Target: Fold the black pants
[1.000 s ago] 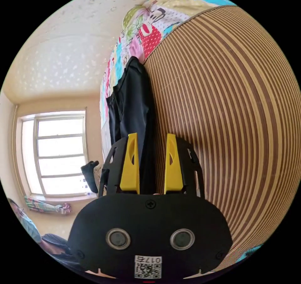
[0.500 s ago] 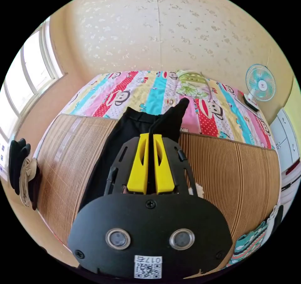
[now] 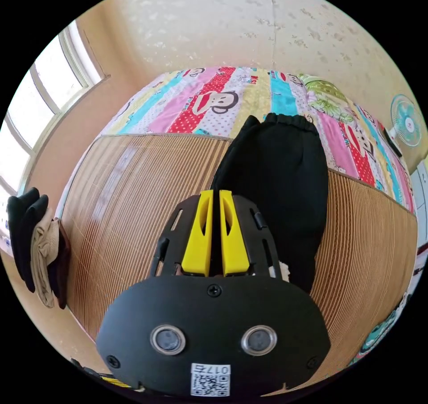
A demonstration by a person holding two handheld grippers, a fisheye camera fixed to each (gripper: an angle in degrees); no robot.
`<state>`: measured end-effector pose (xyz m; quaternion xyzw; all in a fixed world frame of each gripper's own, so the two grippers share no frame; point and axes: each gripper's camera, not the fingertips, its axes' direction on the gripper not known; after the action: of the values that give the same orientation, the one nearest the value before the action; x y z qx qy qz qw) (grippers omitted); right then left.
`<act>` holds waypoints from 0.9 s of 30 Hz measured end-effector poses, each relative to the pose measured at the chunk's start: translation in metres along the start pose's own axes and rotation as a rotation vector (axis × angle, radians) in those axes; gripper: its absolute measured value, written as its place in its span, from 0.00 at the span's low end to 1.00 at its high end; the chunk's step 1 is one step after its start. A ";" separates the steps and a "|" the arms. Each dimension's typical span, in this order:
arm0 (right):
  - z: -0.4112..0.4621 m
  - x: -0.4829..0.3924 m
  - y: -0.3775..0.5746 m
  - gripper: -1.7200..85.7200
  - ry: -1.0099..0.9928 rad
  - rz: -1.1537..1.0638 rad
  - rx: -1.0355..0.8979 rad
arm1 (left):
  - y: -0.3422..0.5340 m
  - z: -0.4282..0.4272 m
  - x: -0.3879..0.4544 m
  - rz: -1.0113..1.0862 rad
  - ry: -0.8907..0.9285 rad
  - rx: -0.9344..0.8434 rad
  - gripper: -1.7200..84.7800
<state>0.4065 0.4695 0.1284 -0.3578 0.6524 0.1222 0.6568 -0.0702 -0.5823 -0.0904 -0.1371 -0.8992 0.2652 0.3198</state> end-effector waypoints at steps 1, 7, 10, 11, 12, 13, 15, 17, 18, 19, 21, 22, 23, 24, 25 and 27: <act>-0.007 0.001 0.002 0.06 -0.012 0.006 0.041 | 0.002 -0.005 -0.001 0.040 0.083 0.004 0.05; 0.063 0.011 0.007 0.07 -0.027 -0.050 -0.229 | 0.008 -0.001 -0.049 -0.072 0.221 -0.049 0.04; 0.047 0.034 0.013 0.08 -0.186 -0.048 -0.195 | -0.006 -0.002 -0.060 -0.040 0.196 -0.083 0.04; 0.029 0.044 0.022 0.08 -0.212 -0.055 -0.181 | -0.011 -0.005 -0.059 -0.019 0.186 -0.099 0.04; 0.012 0.055 0.037 0.09 -0.232 -0.053 -0.189 | -0.013 -0.006 -0.057 -0.009 0.178 -0.106 0.05; 0.004 0.061 0.046 0.09 -0.242 -0.054 -0.199 | -0.016 -0.009 -0.054 0.009 0.164 -0.118 0.05; -0.025 0.088 0.099 0.09 -0.255 -0.022 -0.273 | -0.021 -0.013 -0.049 0.023 0.147 -0.139 0.05; -0.039 0.107 0.146 0.09 -0.252 0.047 -0.368 | -0.030 -0.018 -0.046 0.031 0.133 -0.177 0.05; -0.045 0.118 0.178 0.09 -0.260 0.107 -0.439 | -0.032 -0.019 -0.045 0.035 0.128 -0.185 0.05; -0.047 0.122 0.194 0.09 -0.270 0.134 -0.473 | -0.037 -0.021 -0.044 0.045 0.120 -0.201 0.05; -0.052 0.134 0.249 0.10 -0.321 0.251 -0.595 | -0.043 -0.024 -0.041 0.062 0.107 -0.222 0.05; -0.052 0.136 0.260 0.10 -0.338 0.282 -0.617 | -0.046 -0.026 -0.040 0.070 0.099 -0.232 0.05; -0.052 0.138 0.277 0.11 -0.387 0.330 -0.641 | -0.050 -0.027 -0.038 0.079 0.092 -0.244 0.05; -0.049 0.138 0.288 0.12 -0.442 0.358 -0.651 | -0.052 -0.028 -0.037 0.083 0.087 -0.249 0.05; -0.046 0.137 0.293 0.12 -0.470 0.370 -0.657 | -0.056 -0.030 -0.035 0.090 0.079 -0.261 0.05; -0.042 0.139 0.302 0.13 -0.519 0.417 -0.615 | -0.062 -0.033 -0.032 0.099 0.065 -0.279 0.05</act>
<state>0.2011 0.6158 -0.0919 -0.3547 0.4575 0.5259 0.6231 -0.0297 -0.6337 -0.0500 -0.2330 -0.9086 0.1485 0.3131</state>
